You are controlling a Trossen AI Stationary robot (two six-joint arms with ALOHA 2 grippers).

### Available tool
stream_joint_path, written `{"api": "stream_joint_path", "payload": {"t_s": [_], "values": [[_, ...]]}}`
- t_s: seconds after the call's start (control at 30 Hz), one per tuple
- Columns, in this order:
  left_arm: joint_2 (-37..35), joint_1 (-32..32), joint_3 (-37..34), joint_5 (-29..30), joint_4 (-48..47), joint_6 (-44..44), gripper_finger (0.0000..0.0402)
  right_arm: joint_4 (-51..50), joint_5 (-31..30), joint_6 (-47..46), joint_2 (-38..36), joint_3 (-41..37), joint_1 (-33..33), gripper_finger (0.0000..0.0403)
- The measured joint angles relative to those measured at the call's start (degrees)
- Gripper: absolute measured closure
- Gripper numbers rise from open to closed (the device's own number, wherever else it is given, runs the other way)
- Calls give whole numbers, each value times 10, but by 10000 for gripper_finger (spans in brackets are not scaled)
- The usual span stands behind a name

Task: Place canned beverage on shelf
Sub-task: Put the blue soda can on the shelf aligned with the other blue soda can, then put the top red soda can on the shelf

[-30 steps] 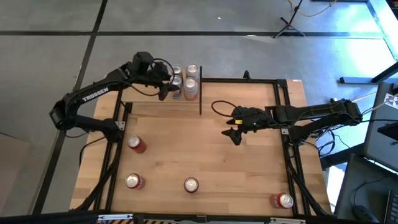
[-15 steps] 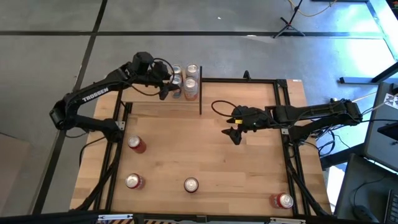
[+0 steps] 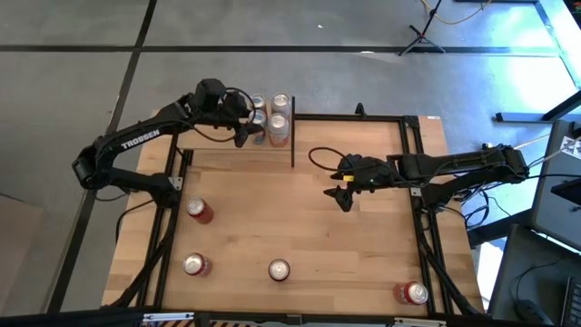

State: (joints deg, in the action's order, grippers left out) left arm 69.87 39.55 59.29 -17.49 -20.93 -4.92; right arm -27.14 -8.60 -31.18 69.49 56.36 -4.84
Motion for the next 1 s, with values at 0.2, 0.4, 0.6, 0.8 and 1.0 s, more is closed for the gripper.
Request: {"api": "stream_joint_path", "payload": {"t_s": [0.2, 0.4, 0.6, 0.8, 1.0], "values": [[0, 0, 0, 4, 0, 2, 140, 0, 0, 0, 0, 0, 0, 112], [-7, 1, -1, 6, 0, 2, 132, 0, 0, 0, 0, 0, 0, 112], [-27, 1, -1, 6, 1, 2, 131, 0, 0, 0, 0, 0, 0, 112], [-59, 1, -1, 9, 0, 2, 131, 0, 1, 0, 0, 0, 0, 112], [-108, 1, -1, 23, 0, 3, 131, 0, 2, 0, 0, 0, 0, 112]]}}
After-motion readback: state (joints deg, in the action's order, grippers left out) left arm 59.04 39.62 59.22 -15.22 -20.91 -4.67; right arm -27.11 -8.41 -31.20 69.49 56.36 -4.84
